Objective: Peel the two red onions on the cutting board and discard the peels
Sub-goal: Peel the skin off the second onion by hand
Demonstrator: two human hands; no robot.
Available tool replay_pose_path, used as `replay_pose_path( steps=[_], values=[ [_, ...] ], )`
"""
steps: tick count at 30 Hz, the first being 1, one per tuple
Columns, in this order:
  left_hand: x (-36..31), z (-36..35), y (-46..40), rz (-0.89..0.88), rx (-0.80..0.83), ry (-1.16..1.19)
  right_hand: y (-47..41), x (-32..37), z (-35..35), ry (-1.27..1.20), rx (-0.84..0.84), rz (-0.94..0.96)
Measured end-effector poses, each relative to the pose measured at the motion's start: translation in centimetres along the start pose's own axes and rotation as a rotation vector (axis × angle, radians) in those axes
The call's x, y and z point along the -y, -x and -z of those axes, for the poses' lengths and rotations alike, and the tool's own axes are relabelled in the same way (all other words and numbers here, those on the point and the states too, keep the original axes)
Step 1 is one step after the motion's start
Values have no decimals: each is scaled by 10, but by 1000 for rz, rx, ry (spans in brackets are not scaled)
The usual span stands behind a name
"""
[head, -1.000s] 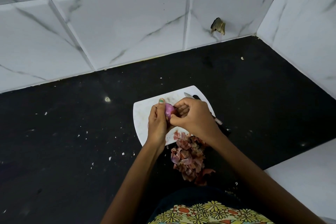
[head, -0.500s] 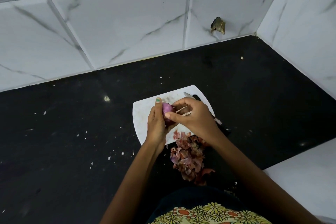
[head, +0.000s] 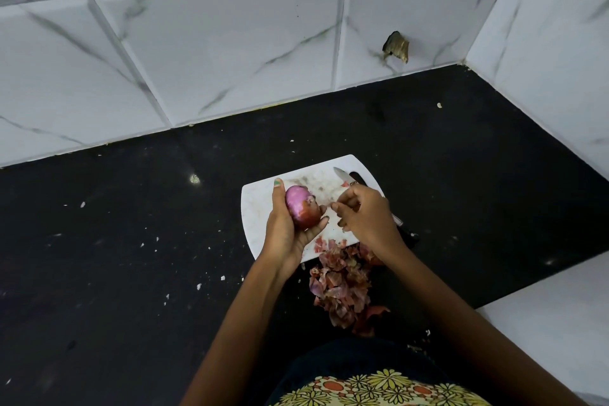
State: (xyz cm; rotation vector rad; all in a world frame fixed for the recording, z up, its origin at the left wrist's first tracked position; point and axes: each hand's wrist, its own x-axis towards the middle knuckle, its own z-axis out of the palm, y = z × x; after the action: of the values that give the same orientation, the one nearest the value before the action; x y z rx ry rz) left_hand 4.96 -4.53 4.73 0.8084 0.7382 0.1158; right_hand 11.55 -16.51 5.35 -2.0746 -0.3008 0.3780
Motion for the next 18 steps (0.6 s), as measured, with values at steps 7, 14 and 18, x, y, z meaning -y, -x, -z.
replay_pose_path(
  steps=[7, 14, 18],
  values=[
    [1, -2, 1, -23, -38, -86, 7, 10, 2, 194, 91, 173],
    [6, 2, -5, -92, -67, -214, 16, 36, -1, 64, 80, 269],
    [8, 2, -6, -148, -85, -298, 15, 35, -2, 69, 72, 232]
  ],
)
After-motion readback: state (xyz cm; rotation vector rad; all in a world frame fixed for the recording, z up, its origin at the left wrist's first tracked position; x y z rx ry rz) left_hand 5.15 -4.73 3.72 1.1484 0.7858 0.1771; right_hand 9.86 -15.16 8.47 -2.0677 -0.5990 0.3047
